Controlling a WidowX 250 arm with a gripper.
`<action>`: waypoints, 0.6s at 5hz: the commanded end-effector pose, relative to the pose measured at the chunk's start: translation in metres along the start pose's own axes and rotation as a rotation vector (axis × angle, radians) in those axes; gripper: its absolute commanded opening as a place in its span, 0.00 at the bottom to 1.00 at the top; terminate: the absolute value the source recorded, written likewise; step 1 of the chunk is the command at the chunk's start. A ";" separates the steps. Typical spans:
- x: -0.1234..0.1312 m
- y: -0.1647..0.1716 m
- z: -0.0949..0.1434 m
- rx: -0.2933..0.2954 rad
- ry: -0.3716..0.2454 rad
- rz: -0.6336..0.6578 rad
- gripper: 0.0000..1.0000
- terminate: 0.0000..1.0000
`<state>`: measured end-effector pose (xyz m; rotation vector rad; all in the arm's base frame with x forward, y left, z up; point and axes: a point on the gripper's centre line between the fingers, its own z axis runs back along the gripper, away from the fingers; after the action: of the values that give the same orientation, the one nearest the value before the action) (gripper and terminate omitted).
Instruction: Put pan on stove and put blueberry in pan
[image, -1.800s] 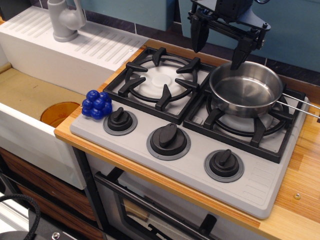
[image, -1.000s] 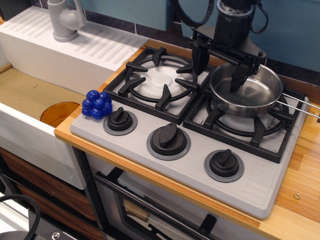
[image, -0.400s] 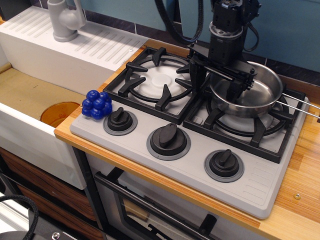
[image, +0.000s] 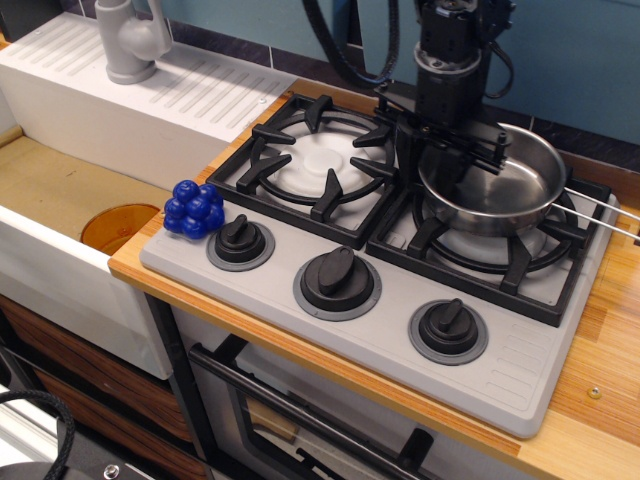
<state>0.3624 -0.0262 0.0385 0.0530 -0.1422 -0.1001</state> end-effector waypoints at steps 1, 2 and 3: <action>0.001 0.002 0.018 0.017 0.002 0.002 0.00 0.00; -0.003 0.000 0.036 0.038 0.033 0.013 0.00 0.00; -0.005 -0.001 0.056 0.059 0.060 0.018 0.00 0.00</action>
<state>0.3391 -0.0281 0.0644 0.1207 0.0108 -0.0798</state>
